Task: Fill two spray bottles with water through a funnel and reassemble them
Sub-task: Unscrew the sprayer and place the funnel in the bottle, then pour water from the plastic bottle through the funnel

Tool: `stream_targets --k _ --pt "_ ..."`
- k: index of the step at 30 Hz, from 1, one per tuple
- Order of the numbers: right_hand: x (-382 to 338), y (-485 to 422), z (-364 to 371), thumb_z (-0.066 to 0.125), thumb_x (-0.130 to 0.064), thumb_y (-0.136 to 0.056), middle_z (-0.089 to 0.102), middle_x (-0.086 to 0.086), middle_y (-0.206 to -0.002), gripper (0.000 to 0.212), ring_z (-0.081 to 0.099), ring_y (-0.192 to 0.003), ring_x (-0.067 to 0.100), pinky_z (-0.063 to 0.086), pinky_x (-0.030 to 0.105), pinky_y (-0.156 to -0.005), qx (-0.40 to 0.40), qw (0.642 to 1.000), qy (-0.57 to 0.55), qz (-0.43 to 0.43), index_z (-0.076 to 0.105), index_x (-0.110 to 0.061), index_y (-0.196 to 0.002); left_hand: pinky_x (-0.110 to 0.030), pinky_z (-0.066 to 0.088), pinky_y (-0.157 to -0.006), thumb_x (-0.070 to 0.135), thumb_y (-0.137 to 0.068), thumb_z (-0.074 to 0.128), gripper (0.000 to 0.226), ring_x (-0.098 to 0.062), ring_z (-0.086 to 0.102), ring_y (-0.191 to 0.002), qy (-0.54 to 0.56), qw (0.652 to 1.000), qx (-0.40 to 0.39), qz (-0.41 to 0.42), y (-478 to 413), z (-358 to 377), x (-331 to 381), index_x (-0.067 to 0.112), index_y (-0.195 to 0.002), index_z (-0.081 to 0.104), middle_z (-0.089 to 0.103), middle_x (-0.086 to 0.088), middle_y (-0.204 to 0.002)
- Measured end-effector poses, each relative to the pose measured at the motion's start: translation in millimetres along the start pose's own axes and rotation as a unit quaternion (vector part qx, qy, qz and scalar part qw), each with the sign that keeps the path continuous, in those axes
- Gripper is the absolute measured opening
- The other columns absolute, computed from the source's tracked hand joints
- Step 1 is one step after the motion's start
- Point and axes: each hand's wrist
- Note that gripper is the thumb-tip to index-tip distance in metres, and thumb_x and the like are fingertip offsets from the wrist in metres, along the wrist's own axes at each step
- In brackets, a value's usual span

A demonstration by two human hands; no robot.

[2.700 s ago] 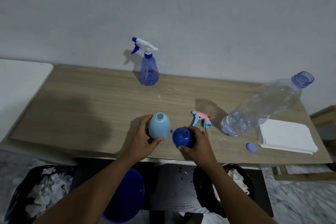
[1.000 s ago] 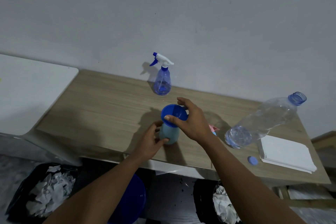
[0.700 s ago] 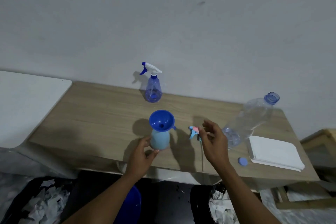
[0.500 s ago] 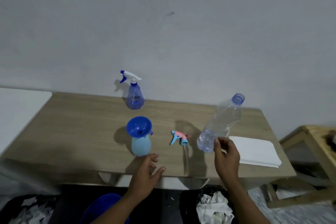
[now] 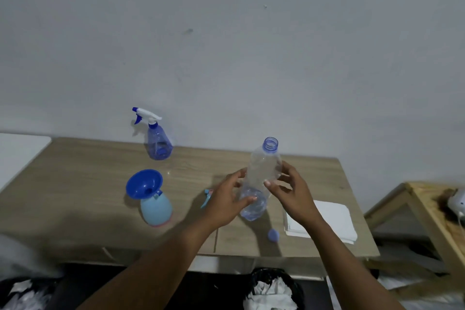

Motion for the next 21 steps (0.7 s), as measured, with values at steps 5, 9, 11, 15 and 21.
stream_targets --k 5,9,11,15,21 --pt "-3.2 -4.2 4.4 0.085 -0.031 -0.078 0.062 -0.022 -0.124 0.067 0.063 -0.109 0.0 0.059 0.027 -0.082 -0.037 0.999 0.001 -0.036 0.049 -0.039 -0.134 -0.017 0.055 -0.075 0.01 -0.083 0.077 0.06 -0.004 0.065 -0.1 0.022 0.999 0.043 -0.016 2.0 5.1 12.9 0.056 -0.114 0.054 0.067 0.013 -0.112" --pt "-5.3 -2.4 7.5 0.089 -0.037 -0.071 0.06 -0.022 -0.125 0.079 0.058 -0.112 -0.008 0.051 0.018 -0.082 -0.054 0.997 0.008 -0.056 0.042 -0.05 -0.133 -0.01 0.05 -0.07 0.006 -0.085 0.075 0.051 0.004 0.065 -0.088 0.031 0.998 0.058 -0.025 10.8 8.3 21.7 0.034 -0.125 0.06 0.066 0.015 -0.099" --pt "-3.0 -2.4 9.9 0.086 -0.053 -0.065 0.059 -0.016 -0.13 0.091 0.057 -0.117 -0.004 0.051 0.021 -0.09 -0.056 0.996 0.011 -0.071 0.038 -0.044 -0.142 -0.006 0.047 -0.067 0.007 -0.086 0.075 0.046 0.012 0.063 -0.079 0.018 0.997 0.07 -0.025 17.3 9.9 24.8 0.02 -0.128 0.062 0.064 0.016 -0.092" --pt "-1.6 -0.6 16.1 0.081 -0.055 -0.068 0.062 -0.015 -0.126 0.088 0.06 -0.116 0.004 0.053 0.039 -0.096 -0.047 0.994 0.002 -0.096 0.042 -0.037 -0.145 -0.009 0.05 -0.07 -0.003 -0.085 0.072 0.047 0.006 0.065 -0.077 0.035 0.995 0.092 -0.027 28.7 8.9 24.0 0.014 -0.128 0.062 0.069 0.006 -0.089" --pt "-27.9 10.2 41.7 0.077 -0.048 -0.072 0.064 -0.008 -0.106 0.082 0.064 -0.102 0.009 0.052 0.022 -0.089 -0.004 0.987 -0.026 -0.158 0.047 -0.023 -0.144 -0.029 0.058 -0.083 0.004 -0.083 0.076 0.051 -0.014 0.069 -0.092 0.032 0.993 0.111 0.029 52.4 -18.7 25.3 0.024 -0.128 0.062 0.07 0.004 -0.11"
Point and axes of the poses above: each hand's wrist, its own y-axis away from the middle knuckle, its own z-axis out of the palm, x = y × z
